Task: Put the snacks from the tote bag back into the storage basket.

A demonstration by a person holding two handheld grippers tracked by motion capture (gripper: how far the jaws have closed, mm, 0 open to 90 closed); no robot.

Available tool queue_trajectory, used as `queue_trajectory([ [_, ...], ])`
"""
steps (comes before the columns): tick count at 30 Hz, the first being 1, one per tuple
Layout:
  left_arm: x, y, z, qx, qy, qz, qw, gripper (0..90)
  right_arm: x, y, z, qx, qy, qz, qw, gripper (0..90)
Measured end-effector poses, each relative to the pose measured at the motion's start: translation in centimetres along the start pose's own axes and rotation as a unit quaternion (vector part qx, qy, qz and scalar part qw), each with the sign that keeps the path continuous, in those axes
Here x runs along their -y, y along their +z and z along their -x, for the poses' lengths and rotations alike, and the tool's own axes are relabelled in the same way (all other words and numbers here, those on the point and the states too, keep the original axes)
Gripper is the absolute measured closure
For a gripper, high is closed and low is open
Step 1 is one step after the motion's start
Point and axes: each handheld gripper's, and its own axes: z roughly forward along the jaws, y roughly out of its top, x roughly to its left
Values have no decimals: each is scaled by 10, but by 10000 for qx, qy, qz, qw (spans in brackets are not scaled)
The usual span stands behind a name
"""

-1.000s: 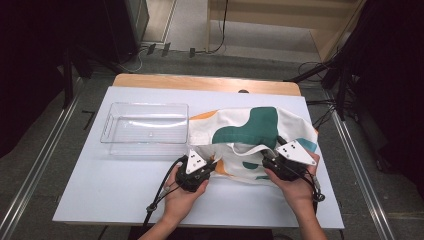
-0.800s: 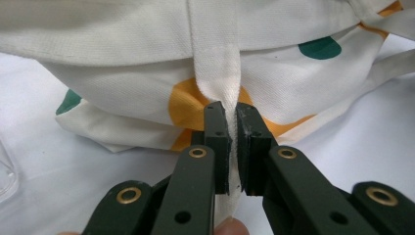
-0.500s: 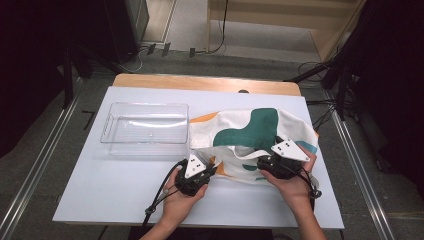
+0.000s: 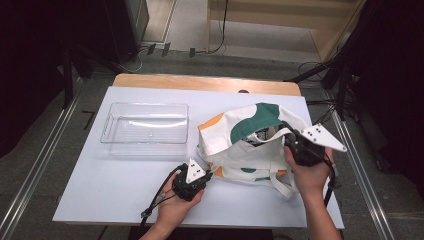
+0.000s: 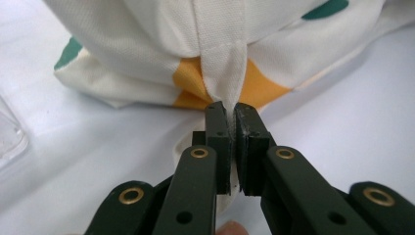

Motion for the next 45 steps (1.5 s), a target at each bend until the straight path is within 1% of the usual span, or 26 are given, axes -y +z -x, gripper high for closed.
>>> queue_trajectory([
  [2,1,-1,-1,-7,-29,-49,10000,870,-10,7,8,53,36,-81,9999,874],
  [4,2,-1,-2,18,-52,-101,9999,873,-18,17,17,105,164,-191,9996,873],
  [5,2,-1,-2,18,-52,-101,9999,873,-18,17,17,105,164,-191,9996,873],
  [6,2,-1,-2,-17,-76,-117,9999,874,-23,29,26,245,298,-307,9988,864],
  [8,2,-1,0,-64,58,-156,9998,875,-23,40,35,338,486,-481,9971,858],
  [9,2,-1,0,-64,58,-156,9998,876,-22,46,40,395,535,-604,9960,856],
  [10,3,-1,1,-101,128,-181,9997,876,-19,54,46,425,634,-769,9941,853],
  [12,3,-2,-1,-25,30,-112,9999,874,-12,64,54,345,847,-1048,9903,852],
  [13,3,-2,-1,-25,30,-112,9999,872,-12,64,54,345,847,-1048,9903,852],
  [14,3,-5,-3,108,-37,-12,9999,868,-4,66,59,9,1115,-967,9891,858],
  [16,4,-9,-5,229,-121,214,9994,837,-2,61,57,-193,1184,-841,9892,860],
  [18,2,-13,-7,314,-238,406,9984,763,-1,56,54,-300,1165,-784,9896,854],
  [20,-3,-20,-6,214,-279,613,9975,657,1,52,52,-468,1128,-740,9898,839],
  [22,-13,-30,-5,168,-303,889,9954,570,2,50,50,-598,1092,-744,9894,791],
  [24,-24,-38,-4,1,-263,1055,9941,515,2,46,48,-733,1053,-660,9895,659],
  [26,-35,-43,-5,-187,-319,1246,9915,453,0,41,45,-718,987,-587,9908,484],
  [28,-46,-45,-5,-356,-363,1364,9894,428,-1,35,41,-692,926,-527,9919,382],
  [30,-57,-44,-4,-486,-358,1392,9884,402,0,26,39,-647,902,-461,9928,304],
  [32,-66,-41,-2,-618,-237,1383,9882,389,1,18,36,-603,888,-498,9930,229],
  [33,-66,-41,-2,-618,-237,1383,9882,389,2,13,34,-553,943,-513,9927,194],
  [34,-74,-37,-1,-774,-136,1379,9873,394,4,8,33,-574,972,-509,9923,182],
  [35,-74,-37,-1,-774,-136,1379,9873,398,5,3,32,-617,1013,-494,9917,178],
  [37,-83,-32,-5,-905,-139,1351,9866,400,9,-6,28,-617,1022,-464,9918,155],
  [41,-90,-30,-9,-915,-141,1341,9866,414,17,-27,18,-471,961,-297,9938,149],
  [43,-92,-30,-9,-881,-114,1384,9864,416,22,-39,12,-358,942,-98,9949,151],
  [45,-92,-30,-8,-884,-95,1403,9861,420,25,-44,8,-363,987,-11,9945,152],
])
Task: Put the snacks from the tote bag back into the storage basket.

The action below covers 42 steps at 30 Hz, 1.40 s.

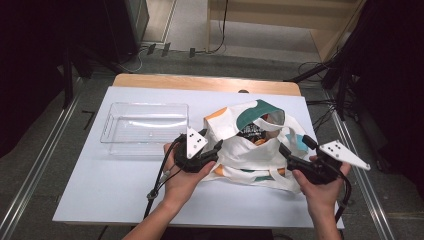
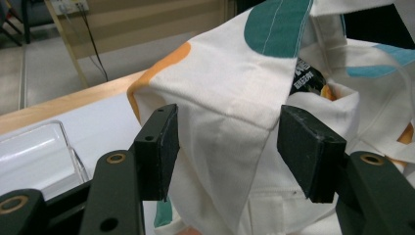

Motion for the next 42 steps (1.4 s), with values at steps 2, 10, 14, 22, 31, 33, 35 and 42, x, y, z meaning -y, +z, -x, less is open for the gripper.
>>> queue_trajectory([
  [2,-1,1,1,37,37,-2,10000,427,11,-9,-13,-149,-43,207,9997,270],
  [10,-3,7,4,81,35,-28,10000,416,27,40,-51,-703,-693,-478,9940,375],
  [14,-4,11,5,31,147,-85,9999,387,28,72,-53,-744,-698,-931,9904,393],
  [22,-2,29,-15,0,57,-456,9989,565,53,71,-54,-677,-773,-1423,9845,879],
  [31,-3,45,-29,250,-375,-622,9970,650,89,49,-64,-935,-901,-2004,9711,900],
  [33,-1,46,-28,272,-470,-589,9968,649,90,48,-64,-1003,-940,-2111,9677,900],
  [35,0,44,-25,293,-390,-503,9975,652,85,47,-60,-1071,-778,-2135,9679,888],
  [42,-5,33,-31,599,-454,-483,9960,686,44,47,-52,-661,-336,-1078,9914,626],
])
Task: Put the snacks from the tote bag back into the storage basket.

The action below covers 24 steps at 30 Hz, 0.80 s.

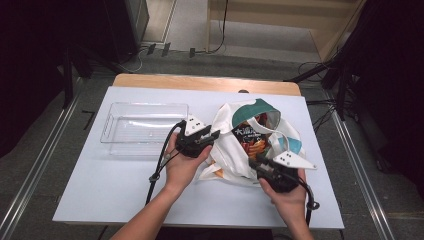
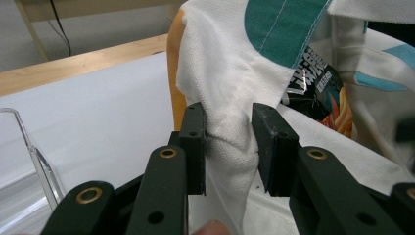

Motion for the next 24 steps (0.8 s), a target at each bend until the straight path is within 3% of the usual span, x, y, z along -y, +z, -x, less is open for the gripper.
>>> queue_trajectory([
  [2,0,-1,1,0,28,15,10000,686,-15,7,6,467,208,144,9986,547],
  [3,0,-1,1,0,28,15,10000,685,-15,7,6,467,208,144,9986,547],
  [6,0,-2,1,44,12,66,10000,686,-36,22,20,888,637,241,9937,474],
  [8,0,-3,1,82,45,70,9999,687,-45,33,28,965,760,122,9924,395],
  [11,0,-4,4,117,101,127,9998,689,-51,48,37,1107,978,-33,9890,357],
  [12,0,-4,4,140,108,125,9998,688,-51,59,40,1061,1127,-276,9876,435],
  [14,0,-4,3,63,66,80,9999,682,-49,61,43,749,1252,-336,9887,637],
  [15,0,-4,3,63,66,80,9999,667,-49,61,43,749,1252,-336,9887,637],
  [16,0,-4,2,24,22,76,10000,635,-47,58,42,700,1124,-395,9904,857],
  [17,0,-4,5,-137,148,145,9997,591,-45,56,42,645,1064,-381,9915,895],
  [19,-2,-5,13,-448,326,237,9982,409,-41,51,42,521,1009,-325,9930,900],
  [20,-2,-5,13,-448,326,237,9982,337,-39,48,41,474,992,-277,9936,900],
  [21,-5,-7,24,-720,568,346,9952,302,-37,44,41,433,972,-226,9941,900],
  [24,-11,-7,38,-739,794,503,9928,258,-31,36,37,317,894,-73,9955,900],
])
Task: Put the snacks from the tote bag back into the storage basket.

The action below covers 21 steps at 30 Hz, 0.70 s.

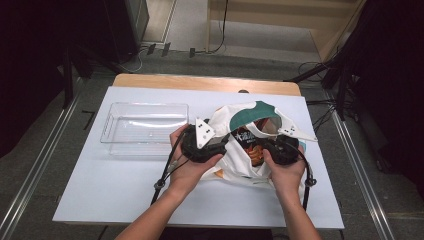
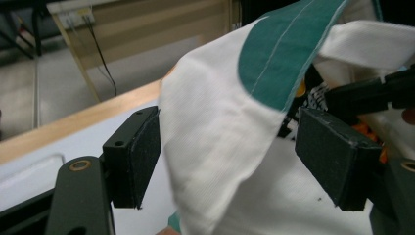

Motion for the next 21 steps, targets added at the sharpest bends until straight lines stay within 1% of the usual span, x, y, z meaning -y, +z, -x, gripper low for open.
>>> queue_trajectory([
  [1,-2,2,3,14,35,-3,10000,250,2,-2,0,-23,-46,21,10000,900],
  [3,-4,9,6,-41,117,-117,9999,239,5,-6,-1,-176,-45,67,9998,900],
  [4,-4,14,7,-159,206,-207,9994,240,6,-9,-2,-251,-65,104,9996,900],
  [5,-4,17,8,-255,345,-304,9986,249,8,-12,-3,-315,-83,136,9994,900],
  [6,-4,17,8,-255,345,-304,9986,275,8,-12,-3,-315,-83,136,9994,900],
  [7,-5,21,9,-283,431,-337,9981,324,11,-18,-5,-453,-176,173,9987,900],
  [8,-6,21,8,-178,414,-315,9985,368,13,-20,-5,-485,-240,202,9983,900],
  [9,-8,20,6,19,334,-249,9991,476,14,-23,-6,-530,-285,195,9980,900],
  [10,-10,18,3,181,244,-170,9994,613,16,-26,-6,-562,-346,185,9976,900],
  [12,-17,16,-5,464,10,-54,9989,801,19,-30,-6,-641,-436,161,9969,900],
  [13,-22,14,-11,631,-208,16,9978,840,21,-33,-6,-688,-506,140,9962,900],
  [14,-27,14,-18,776,-455,55,9959,870,23,-35,-7,-711,-558,124,9958,900],
  [15,-32,14,-24,801,-570,55,9951,877,25,-37,-8,-746,-639,118,9951,900],
  [17,-41,19,-35,913,-762,-15,9929,879,29,-43,-9,-815,-719,93,9940,900],
  [19,-45,30,-42,981,-796,-191,9918,878,33,-47,-9,-905,-756,45,9930,900],
  [20,-44,37,-44,1048,-884,-266,9902,877,35,-49,-10,-923,-805,17,9925,900],
  [21,-43,45,-47,1026,-1028,-401,9886,878,37,-49,-10,-992,-893,-60,9910,900],
])
